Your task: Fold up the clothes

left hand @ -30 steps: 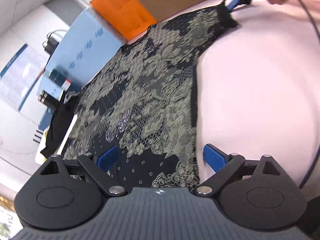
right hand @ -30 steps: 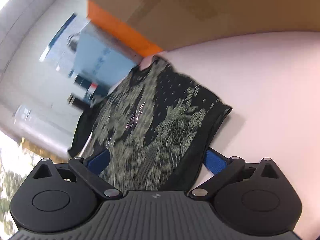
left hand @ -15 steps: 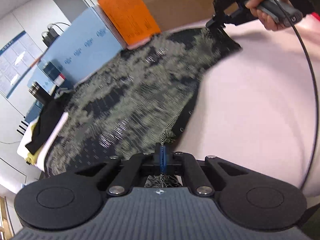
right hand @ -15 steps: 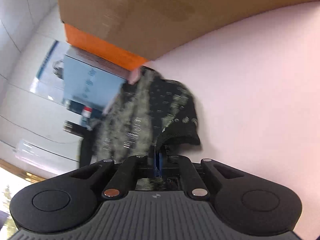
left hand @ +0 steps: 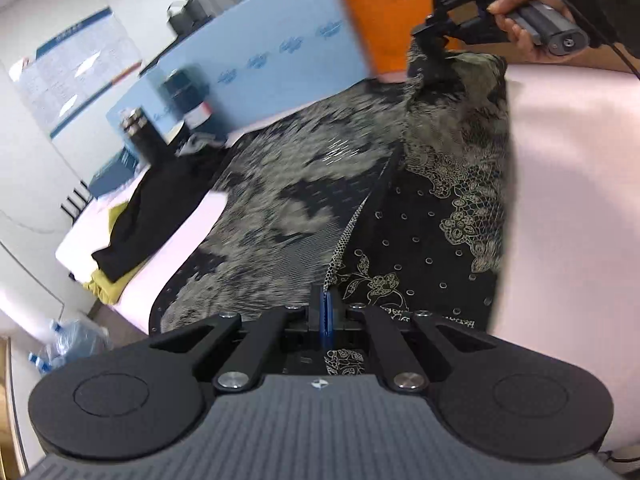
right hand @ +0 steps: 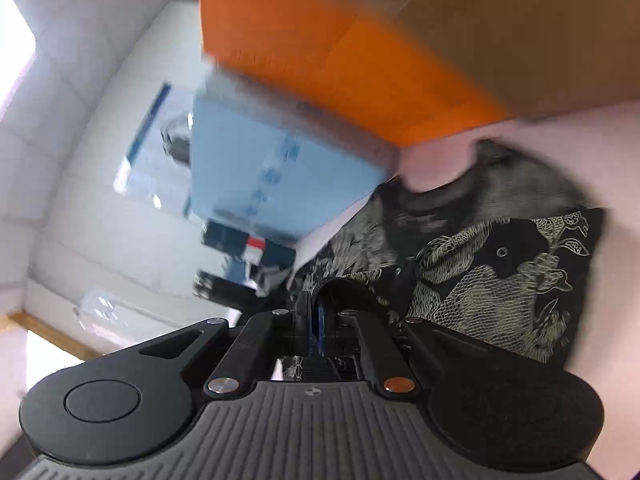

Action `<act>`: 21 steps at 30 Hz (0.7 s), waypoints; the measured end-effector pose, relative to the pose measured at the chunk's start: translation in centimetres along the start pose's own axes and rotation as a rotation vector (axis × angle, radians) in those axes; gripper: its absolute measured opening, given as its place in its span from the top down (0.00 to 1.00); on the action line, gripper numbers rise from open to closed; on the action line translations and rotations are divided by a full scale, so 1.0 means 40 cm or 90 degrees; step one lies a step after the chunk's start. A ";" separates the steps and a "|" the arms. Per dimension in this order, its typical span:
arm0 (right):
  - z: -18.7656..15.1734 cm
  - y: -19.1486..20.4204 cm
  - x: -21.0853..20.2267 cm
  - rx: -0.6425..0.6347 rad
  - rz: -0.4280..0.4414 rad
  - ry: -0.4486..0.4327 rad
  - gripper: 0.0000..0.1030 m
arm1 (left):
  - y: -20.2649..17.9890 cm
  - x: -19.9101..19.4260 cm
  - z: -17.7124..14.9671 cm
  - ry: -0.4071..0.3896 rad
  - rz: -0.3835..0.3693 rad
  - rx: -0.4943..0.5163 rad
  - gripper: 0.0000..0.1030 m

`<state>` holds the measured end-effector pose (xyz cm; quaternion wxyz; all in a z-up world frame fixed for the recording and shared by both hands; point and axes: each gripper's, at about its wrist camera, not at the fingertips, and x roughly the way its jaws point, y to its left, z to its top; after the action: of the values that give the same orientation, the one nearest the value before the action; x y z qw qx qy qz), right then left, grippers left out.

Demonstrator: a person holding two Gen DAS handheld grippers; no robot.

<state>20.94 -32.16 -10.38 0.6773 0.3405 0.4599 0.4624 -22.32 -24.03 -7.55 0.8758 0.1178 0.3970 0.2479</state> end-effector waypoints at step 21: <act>-0.161 0.061 0.232 -0.059 -0.142 0.117 0.33 | 0.300 0.170 -0.085 0.079 0.057 -0.131 0.40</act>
<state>15.54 -22.40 -13.30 0.6946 0.2119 0.5329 0.4343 -25.14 -10.22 -9.27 0.8449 0.0293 0.4173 0.3332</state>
